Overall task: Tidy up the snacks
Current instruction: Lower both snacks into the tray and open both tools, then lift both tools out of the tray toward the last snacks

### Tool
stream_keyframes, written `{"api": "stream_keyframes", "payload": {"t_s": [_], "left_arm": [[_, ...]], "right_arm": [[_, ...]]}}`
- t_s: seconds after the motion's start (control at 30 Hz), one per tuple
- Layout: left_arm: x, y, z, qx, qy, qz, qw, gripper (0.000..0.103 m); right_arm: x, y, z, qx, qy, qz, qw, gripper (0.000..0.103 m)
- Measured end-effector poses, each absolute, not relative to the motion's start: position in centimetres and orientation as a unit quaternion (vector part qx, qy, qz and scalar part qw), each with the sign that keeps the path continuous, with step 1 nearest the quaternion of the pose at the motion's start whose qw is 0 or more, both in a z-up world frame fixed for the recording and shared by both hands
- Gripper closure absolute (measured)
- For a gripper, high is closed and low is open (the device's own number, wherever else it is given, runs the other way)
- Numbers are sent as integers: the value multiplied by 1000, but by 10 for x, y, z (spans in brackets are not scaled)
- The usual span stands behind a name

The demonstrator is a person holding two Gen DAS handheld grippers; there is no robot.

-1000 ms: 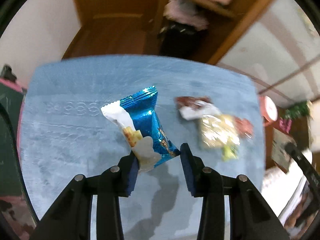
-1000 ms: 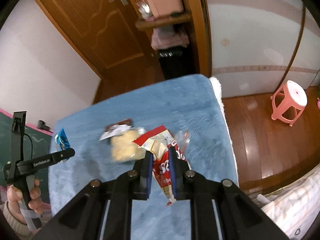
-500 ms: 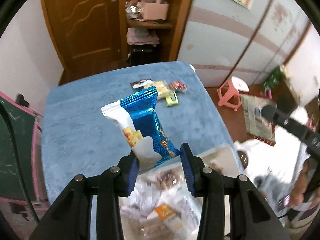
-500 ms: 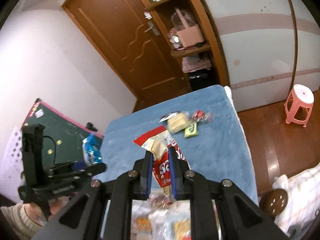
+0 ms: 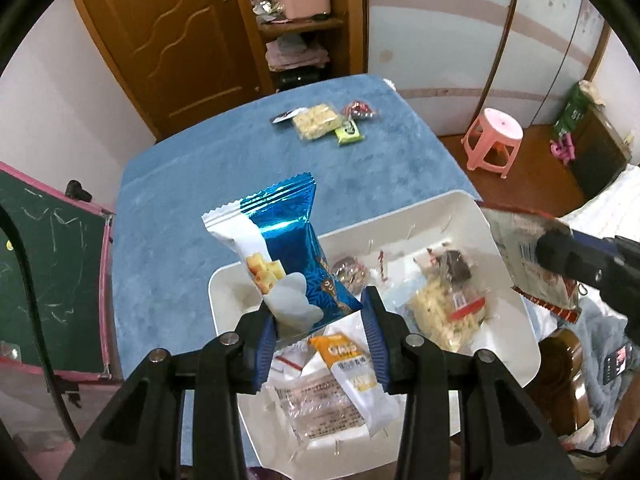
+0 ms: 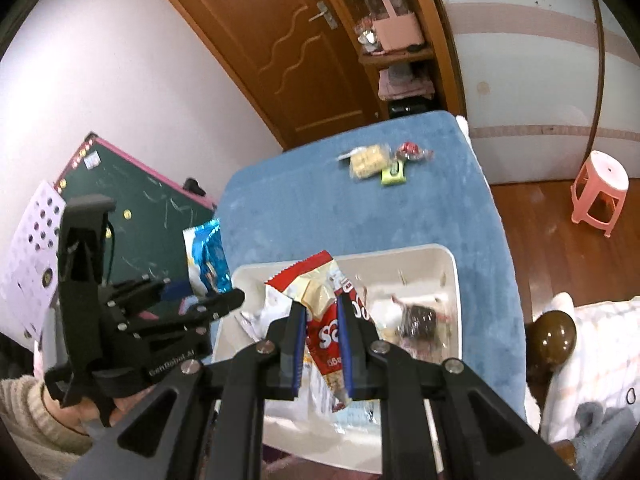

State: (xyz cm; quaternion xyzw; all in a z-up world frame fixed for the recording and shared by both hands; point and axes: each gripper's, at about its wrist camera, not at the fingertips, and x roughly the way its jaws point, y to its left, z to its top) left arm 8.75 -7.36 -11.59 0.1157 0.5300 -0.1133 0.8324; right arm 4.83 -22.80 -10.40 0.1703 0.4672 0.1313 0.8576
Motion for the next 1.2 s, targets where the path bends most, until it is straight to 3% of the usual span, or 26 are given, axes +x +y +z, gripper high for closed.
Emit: {"api": "stream_keyframes", "payload": {"t_s": [0.2,0.33,0.37,0.47,1.2], "left_arm": [[81,-77,-119,122,531,-105,832,60],[75,-78,-113,131,518,-98,840,34],[72,-78,-110,135,510,-95,844,30],[67,-78,-103,148,494,-87,852,21],[57,-63,-97,125,503,-82,852,21]], "right_arm": [[38,-217,-109,140,488,127,852,83],[30,-213,-105,118,485,114,859,66],[27,-212,-103,113,480,110,863,58],[23,-213,-98,111,470,104,870,50],[16,-204,-93,100,465,105,873,50]]}}
